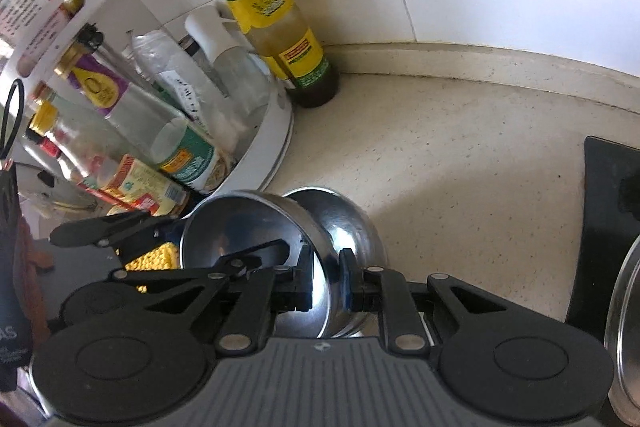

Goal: Organize plates and bowls
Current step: 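Carry the held steel bowl onto the nested bowls and open both grippers, then close both grippers on the rim of the nested steel bowls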

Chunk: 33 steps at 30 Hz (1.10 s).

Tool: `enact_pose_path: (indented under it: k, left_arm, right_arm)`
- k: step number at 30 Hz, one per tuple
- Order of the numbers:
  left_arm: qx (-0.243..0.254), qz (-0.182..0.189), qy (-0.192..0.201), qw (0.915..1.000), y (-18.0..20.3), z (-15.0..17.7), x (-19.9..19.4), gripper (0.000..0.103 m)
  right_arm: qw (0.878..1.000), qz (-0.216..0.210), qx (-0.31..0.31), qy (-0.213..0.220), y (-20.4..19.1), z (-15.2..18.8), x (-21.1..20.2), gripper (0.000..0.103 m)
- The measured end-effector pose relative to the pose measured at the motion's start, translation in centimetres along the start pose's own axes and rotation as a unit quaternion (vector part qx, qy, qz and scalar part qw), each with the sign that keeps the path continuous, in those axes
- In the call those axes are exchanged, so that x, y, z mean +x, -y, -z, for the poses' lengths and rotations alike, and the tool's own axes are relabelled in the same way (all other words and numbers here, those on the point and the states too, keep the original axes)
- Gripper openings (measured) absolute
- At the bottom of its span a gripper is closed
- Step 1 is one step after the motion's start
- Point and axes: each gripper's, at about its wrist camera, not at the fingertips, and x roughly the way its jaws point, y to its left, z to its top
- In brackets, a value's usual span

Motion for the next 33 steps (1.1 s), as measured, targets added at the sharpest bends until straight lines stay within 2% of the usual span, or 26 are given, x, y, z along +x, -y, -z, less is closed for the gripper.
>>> enact_pose_path:
  k: [5, 9, 16, 22, 25, 27, 33]
  left_arm:
    - [0.001, -0.002, 0.003, 1.0, 0.0, 0.0, 0.4, 0.06]
    - [0.002, -0.007, 0.019, 0.9998, -0.3, -0.2, -0.1, 0.072]
    - [0.001, -0.003, 0.033, 0.9995, -1.0, 1.0, -2.1, 0.084]
    - [-0.013, -0.003, 0.028, 0.9995, -2.0, 3.4, -3.1, 0.085]
    - [-0.022, -0.006, 0.024, 0.9995, -2.6, 4.7, -3.3, 0.085]
    - [-0.022, -0.003, 0.023, 0.9995, -2.9, 5.8, -3.4, 0.086]
    - [0.027, 0.014, 0.012, 0.9995, -2.8, 7.1, -2.0, 0.087]
  right_arm:
    - [1.0, 0.012, 0.001, 0.009, 0.5, -0.1, -0.1, 0.039]
    - [0.999, 0.023, 0.014, 0.022, 1.4, -0.2, -0.8, 0.039]
    - [0.999, 0.018, 0.016, 0.023, 2.0, 0.1, -1.6, 0.047]
    - [1.0, -0.005, -0.013, 0.016, 1.2, 0.4, -0.9, 0.047]
    - [1.0, 0.003, -0.022, 0.019, 1.3, 0.2, 0.2, 0.047]
    - [1.0, -0.002, -0.014, 0.013, 1.6, 0.2, 0.8, 0.051]
    - [1.0, -0.006, 0.0, 0.008, 1.9, 0.7, 0.9, 0.053]
